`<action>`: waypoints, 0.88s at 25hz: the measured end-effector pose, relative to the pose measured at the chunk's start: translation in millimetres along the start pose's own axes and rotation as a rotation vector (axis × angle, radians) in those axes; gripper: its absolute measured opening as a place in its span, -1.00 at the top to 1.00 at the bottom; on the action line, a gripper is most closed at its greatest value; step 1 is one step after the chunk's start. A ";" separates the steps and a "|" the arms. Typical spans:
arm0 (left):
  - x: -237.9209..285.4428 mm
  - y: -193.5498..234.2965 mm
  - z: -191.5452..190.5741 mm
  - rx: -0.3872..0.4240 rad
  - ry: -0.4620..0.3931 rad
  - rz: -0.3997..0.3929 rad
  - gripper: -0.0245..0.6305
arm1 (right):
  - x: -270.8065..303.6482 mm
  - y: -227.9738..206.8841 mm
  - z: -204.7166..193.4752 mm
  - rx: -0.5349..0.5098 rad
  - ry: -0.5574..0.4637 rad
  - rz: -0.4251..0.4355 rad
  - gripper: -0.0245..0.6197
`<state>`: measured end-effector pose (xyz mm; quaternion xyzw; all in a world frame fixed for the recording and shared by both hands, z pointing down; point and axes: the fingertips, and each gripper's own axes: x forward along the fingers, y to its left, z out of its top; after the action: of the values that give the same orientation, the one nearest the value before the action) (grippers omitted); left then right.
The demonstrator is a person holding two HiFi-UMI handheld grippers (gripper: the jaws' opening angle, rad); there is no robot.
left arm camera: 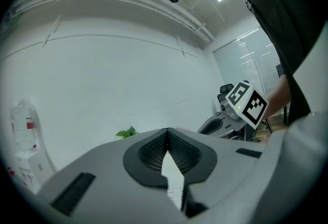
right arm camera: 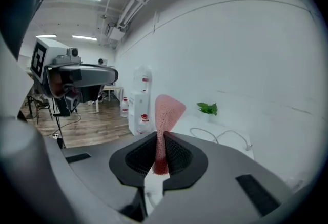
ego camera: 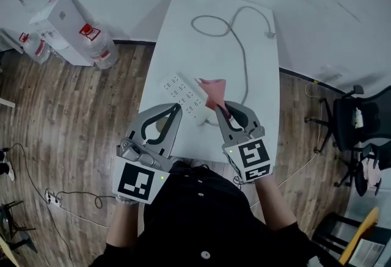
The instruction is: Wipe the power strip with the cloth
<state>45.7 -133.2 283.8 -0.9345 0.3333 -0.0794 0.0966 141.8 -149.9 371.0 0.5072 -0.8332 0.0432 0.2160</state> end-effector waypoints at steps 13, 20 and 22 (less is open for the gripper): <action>3.2 -2.8 -0.1 0.021 -0.003 -0.011 0.88 | -12.8 -6.2 10.1 0.011 -0.041 -0.043 0.77; 4.2 -4.1 -1.3 0.013 0.003 -0.010 0.88 | -13.4 -2.4 11.1 0.006 -0.041 -0.034 0.77; 4.6 -2.8 -1.6 0.013 0.003 -0.009 0.88 | -12.4 -1.0 12.1 0.006 -0.042 -0.030 0.77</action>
<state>50.5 -134.2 286.4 -0.9352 0.3288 -0.0836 0.1018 143.7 -143.7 354.9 0.5211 -0.8296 0.0317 0.1978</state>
